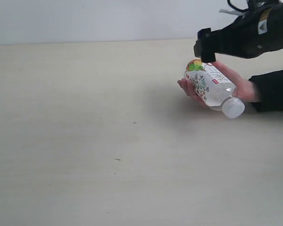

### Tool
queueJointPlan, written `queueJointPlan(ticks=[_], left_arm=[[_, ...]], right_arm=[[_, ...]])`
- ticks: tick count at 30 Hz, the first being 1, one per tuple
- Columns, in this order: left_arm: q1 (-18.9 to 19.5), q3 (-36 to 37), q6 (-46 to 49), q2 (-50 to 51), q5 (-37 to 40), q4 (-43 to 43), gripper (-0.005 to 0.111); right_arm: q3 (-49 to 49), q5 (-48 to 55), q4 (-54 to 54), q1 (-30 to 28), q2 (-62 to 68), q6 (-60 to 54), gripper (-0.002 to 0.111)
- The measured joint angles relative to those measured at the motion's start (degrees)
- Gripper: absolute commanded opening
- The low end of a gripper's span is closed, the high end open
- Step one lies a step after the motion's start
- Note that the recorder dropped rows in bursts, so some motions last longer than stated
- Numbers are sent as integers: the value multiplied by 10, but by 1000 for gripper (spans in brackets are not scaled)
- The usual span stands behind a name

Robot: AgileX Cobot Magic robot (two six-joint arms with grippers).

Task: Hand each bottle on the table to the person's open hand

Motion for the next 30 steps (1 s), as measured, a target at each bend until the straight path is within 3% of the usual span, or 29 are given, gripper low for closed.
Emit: queueJointPlan(ticks=[2, 4, 9, 22, 30], left_arm=[[0, 0, 0, 0, 0, 0, 10], [0, 0, 0, 0, 0, 0, 10], [0, 0, 0, 0, 0, 0, 10], [0, 0, 0, 0, 0, 0, 10], [0, 0, 0, 0, 0, 0, 10]], right_arm=[[0, 32, -5, 0, -33, 0, 99], [0, 69, -6, 0, -72, -8, 81], [16, 127, -5, 0, -183, -26, 0], [112, 290, 42, 0, -519, -71, 0], [185, 304, 47, 0, -652, -101, 0]])
